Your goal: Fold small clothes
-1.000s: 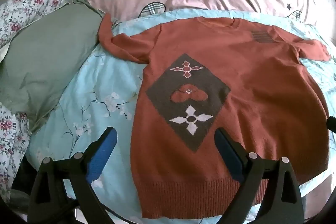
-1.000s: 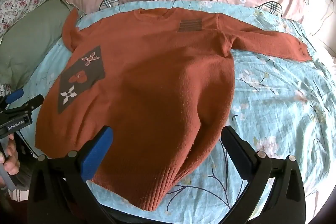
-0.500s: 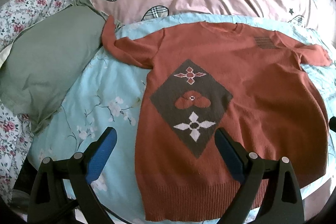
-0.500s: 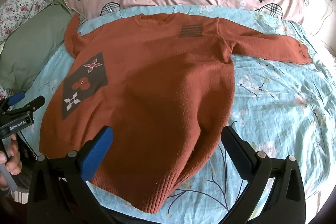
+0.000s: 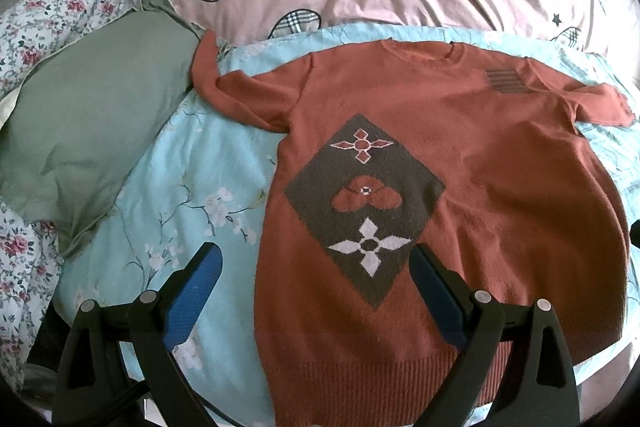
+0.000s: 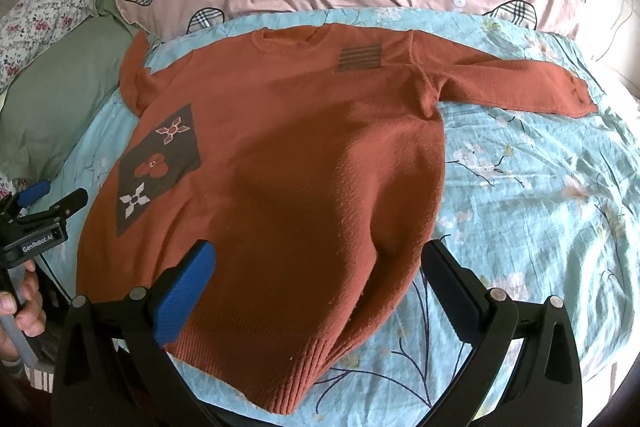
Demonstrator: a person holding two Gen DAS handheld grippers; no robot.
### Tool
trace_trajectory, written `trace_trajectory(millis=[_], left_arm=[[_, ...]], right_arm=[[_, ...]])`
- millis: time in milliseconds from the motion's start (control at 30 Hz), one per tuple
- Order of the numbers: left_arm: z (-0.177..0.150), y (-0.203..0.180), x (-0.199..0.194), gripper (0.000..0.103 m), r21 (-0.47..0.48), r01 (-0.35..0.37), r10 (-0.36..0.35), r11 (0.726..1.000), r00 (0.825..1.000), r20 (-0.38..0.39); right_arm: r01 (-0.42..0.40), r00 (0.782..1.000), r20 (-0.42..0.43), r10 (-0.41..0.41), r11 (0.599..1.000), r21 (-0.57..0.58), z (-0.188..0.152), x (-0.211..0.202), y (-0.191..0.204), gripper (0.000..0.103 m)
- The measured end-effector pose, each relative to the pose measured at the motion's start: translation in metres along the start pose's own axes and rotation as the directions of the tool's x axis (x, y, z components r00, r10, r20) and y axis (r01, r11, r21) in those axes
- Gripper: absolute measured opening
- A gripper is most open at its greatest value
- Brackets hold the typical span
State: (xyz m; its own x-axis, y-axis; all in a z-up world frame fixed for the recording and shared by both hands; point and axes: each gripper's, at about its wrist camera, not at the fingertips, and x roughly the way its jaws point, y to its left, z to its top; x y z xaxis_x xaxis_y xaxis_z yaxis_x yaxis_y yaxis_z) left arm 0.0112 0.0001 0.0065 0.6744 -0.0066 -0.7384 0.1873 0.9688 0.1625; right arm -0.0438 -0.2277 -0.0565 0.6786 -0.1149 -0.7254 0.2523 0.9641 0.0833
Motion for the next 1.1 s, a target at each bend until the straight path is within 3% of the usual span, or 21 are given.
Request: trace_trajectory(millis=[133,600,833,1100], left_arm=[[0.003,-0.002,0.003,0.095,-0.003,0.009,-0.009,1.0,1.0,-0.014],[0.009,-0.006,0.023,0.096,0.002,0.015,-0.015,1.0,1.0,-0.022],[0.019,-0.007,0.04,0.096,-0.014,0.016,-0.016,1.0,0.999,-0.037],[0.041,-0.014,0.065,0.097,-0.025,0.029,-0.031,0.999,0.997,-0.064]], right_arm=[[0.032,0.999,0.009,-0.032,0.999,-0.018,0.001,0.003,-0.004,0.102],[0.02,0.997,0.077,-0.027,0.996,0.083,0.016,0.01,-0.047,0.102],[0.004,0.993,0.113,-0.027,0.979,0.201,0.035,0.016,-0.098,0.102],[0.008,0.992,0.117,-0.052,0.937,0.349,0.067,0.04,-0.192,0.102]])
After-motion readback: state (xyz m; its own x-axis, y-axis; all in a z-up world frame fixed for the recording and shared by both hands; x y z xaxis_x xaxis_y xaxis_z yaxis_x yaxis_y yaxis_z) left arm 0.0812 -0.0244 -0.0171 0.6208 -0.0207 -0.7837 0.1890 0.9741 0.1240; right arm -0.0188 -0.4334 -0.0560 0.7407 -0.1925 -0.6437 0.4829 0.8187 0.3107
